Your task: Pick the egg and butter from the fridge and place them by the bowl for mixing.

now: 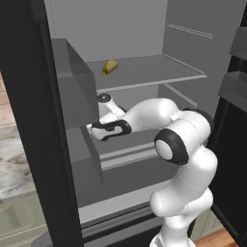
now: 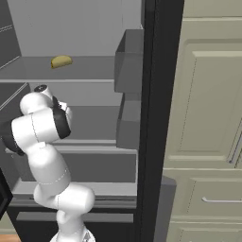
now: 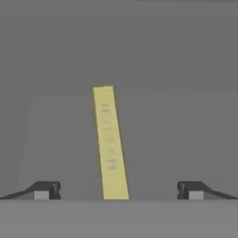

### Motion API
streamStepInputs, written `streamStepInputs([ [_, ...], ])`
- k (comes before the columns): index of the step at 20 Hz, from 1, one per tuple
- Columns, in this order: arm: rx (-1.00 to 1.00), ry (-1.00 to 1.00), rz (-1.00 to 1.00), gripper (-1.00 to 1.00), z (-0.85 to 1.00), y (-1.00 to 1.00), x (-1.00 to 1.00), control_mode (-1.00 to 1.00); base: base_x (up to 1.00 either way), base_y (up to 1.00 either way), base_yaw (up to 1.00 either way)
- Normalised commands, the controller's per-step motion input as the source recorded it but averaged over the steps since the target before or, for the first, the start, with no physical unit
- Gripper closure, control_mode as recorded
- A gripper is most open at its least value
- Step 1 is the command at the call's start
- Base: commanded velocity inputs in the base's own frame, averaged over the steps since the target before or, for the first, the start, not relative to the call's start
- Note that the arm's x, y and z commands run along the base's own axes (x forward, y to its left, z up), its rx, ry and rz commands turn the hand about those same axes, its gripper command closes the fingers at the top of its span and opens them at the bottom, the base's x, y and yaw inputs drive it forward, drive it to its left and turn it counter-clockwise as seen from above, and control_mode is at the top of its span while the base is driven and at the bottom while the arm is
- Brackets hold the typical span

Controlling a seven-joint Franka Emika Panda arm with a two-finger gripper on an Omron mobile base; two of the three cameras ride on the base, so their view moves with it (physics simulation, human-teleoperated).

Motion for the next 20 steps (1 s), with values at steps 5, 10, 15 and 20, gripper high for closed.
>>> streamStepInputs([
  [5, 0.00, 0.00, 0.00, -1.00, -0.02, -0.02, 0.00, -1.00, 0.00, 0.00, 0.00],
  [10, 0.00, -0.04, 0.00, -1.00, -0.29, 0.00, 0.00, -1.00, 0.00, 0.00, 0.00],
  [15, 0.00, -0.09, 0.00, -1.00, -0.36, 0.04, 0.00, -1.00, 0.00, 0.00, 0.00],
  [20, 0.00, -0.10, 0.00, -1.00, -0.19, 0.24, 0.00, -1.00, 0.00, 0.00, 0.00],
])
